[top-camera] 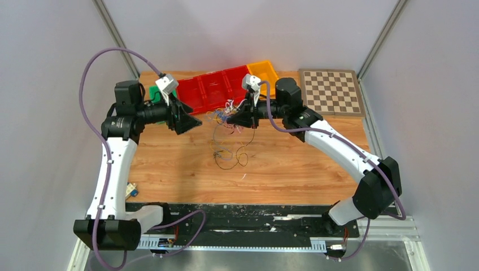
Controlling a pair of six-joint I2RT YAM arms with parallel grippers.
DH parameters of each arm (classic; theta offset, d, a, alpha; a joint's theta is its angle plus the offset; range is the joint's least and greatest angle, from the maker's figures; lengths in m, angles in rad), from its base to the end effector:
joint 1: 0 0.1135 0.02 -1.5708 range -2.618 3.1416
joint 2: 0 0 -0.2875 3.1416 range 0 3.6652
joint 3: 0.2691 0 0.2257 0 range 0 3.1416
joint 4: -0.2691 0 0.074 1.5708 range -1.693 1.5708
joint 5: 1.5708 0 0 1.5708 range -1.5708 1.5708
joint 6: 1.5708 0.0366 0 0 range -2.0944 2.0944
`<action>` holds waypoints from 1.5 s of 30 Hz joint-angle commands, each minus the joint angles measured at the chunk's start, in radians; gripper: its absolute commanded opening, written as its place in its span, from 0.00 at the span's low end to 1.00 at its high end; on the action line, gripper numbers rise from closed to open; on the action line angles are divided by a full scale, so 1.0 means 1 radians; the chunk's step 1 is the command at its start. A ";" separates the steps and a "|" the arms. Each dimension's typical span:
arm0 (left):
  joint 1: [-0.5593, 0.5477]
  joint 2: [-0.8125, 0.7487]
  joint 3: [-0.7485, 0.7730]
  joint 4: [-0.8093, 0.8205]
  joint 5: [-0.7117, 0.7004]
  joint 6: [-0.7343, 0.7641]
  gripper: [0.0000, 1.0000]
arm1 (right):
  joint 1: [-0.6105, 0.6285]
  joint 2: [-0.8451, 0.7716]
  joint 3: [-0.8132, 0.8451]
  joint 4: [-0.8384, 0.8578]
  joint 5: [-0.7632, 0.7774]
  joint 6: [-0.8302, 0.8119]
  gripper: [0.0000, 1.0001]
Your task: Untangle the cables
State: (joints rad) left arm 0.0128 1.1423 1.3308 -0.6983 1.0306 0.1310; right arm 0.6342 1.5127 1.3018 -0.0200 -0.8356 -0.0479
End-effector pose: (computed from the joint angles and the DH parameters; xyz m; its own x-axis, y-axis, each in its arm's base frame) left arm 0.1844 -0.0290 0.4294 -0.3869 0.0622 -0.9200 0.7993 0.5202 -0.3009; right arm 0.2454 0.2142 0.3911 -0.1373 -0.1408 -0.9805 -0.9868 0.1059 0.1229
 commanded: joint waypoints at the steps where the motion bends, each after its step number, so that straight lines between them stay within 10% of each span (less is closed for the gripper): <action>1: -0.055 -0.045 -0.045 -0.051 -0.017 0.185 0.83 | 0.009 -0.050 -0.010 0.045 -0.092 0.021 0.00; 9: -0.181 -0.009 -0.105 0.142 -0.011 -0.072 0.82 | 0.010 -0.043 0.013 0.024 -0.067 0.002 0.02; 17: -0.235 0.026 -0.087 0.205 -0.006 -0.123 0.01 | -0.016 -0.088 -0.017 -0.033 -0.005 0.011 0.10; 28: -0.091 -0.135 -0.122 0.219 0.045 -0.326 0.00 | -0.376 -0.113 -0.123 -0.210 0.237 0.102 0.09; 45: 0.304 -0.027 0.178 0.564 0.085 -0.740 0.00 | -0.731 0.013 -0.389 -0.410 0.302 -0.486 0.12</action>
State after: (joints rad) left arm 0.2653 1.0939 1.3579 -0.2970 1.1011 -0.4805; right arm -0.0509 1.4754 0.9260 -0.3695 -0.5751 -0.3626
